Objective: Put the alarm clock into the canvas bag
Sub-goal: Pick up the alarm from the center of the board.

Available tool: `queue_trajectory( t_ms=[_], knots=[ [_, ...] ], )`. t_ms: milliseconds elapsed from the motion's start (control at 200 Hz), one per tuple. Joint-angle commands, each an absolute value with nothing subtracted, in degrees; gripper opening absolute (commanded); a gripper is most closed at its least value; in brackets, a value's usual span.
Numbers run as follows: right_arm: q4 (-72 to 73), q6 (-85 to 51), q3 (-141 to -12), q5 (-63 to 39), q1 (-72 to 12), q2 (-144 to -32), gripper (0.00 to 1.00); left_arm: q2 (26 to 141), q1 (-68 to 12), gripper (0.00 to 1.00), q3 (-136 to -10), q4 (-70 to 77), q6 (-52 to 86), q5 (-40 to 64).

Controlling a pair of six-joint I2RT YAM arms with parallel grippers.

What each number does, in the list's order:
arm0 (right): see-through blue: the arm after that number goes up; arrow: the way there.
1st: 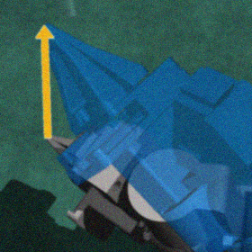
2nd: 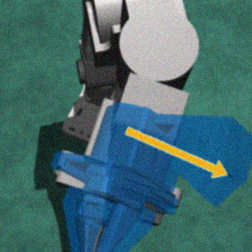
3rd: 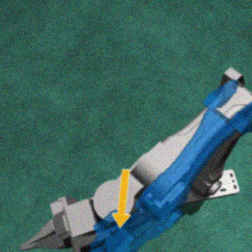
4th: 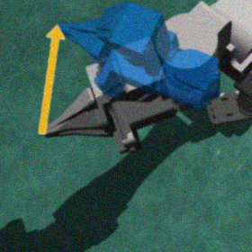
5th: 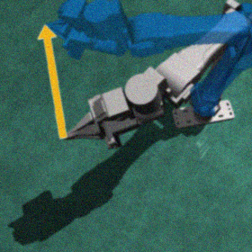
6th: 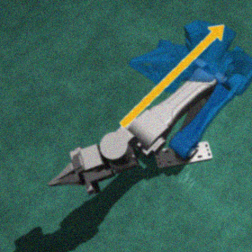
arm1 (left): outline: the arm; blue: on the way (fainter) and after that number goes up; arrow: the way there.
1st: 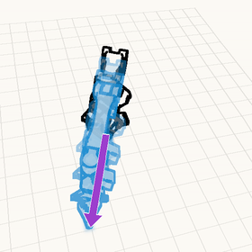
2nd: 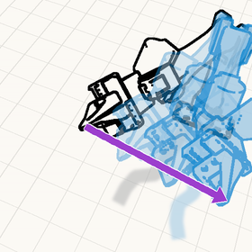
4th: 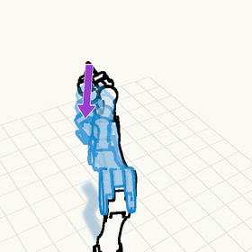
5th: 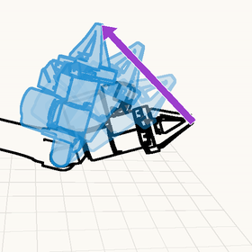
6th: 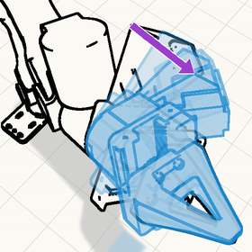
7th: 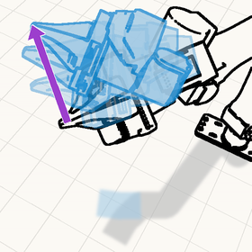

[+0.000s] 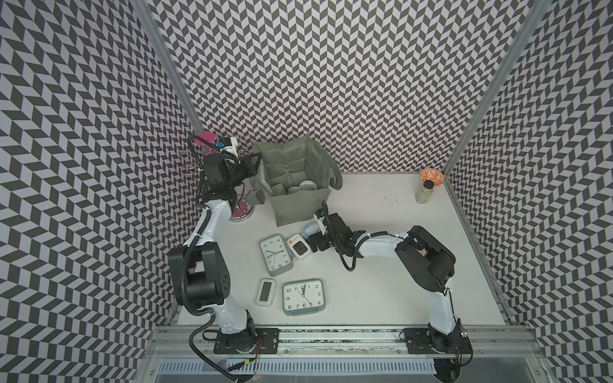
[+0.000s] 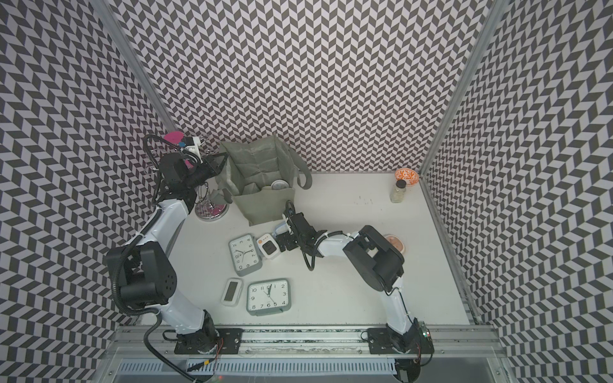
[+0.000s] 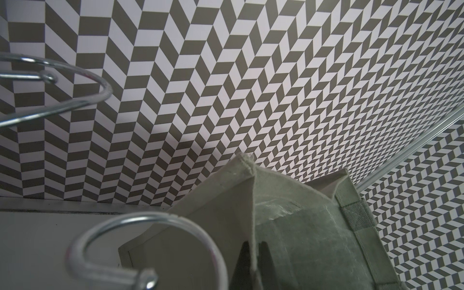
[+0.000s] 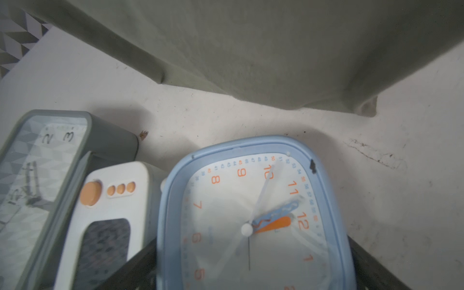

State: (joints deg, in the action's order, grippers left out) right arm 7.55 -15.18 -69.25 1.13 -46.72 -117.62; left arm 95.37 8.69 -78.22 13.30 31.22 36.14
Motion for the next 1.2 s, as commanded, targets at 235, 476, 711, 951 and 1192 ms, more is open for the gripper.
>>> queue_trajectory(
  t_ms=[235, 476, 711, 951, 1192],
  knots=[
    [13.53, -12.68, -66.16, 8.22, -47.86, -116.65, 0.85, 95.62, 8.35, 0.0, -79.76, 21.18, 31.48, 37.59],
    [14.18, -13.57, -59.15, 11.19, -47.5, -110.08, 0.84, 95.89, 6.31, 0.0, -80.33, 21.32, 31.28, 38.49],
    [14.61, -15.56, -49.45, 11.74, -46.71, -99.98, 0.82, 95.56, 2.31, 0.0, -81.53, 20.24, 29.62, 38.82],
    [9.81, -16.61, -41.1, 13.21, -46.41, -82.91, 0.79, 94.45, -1.59, 0.0, -82.92, 18.64, 27.8, 38.23],
    [3.64, -15.88, -40.61, 15.11, -46.4, -64.42, 0.73, 92.09, -4.58, 0.0, -84.2, 17.14, 26.53, 37.14]
  ],
)
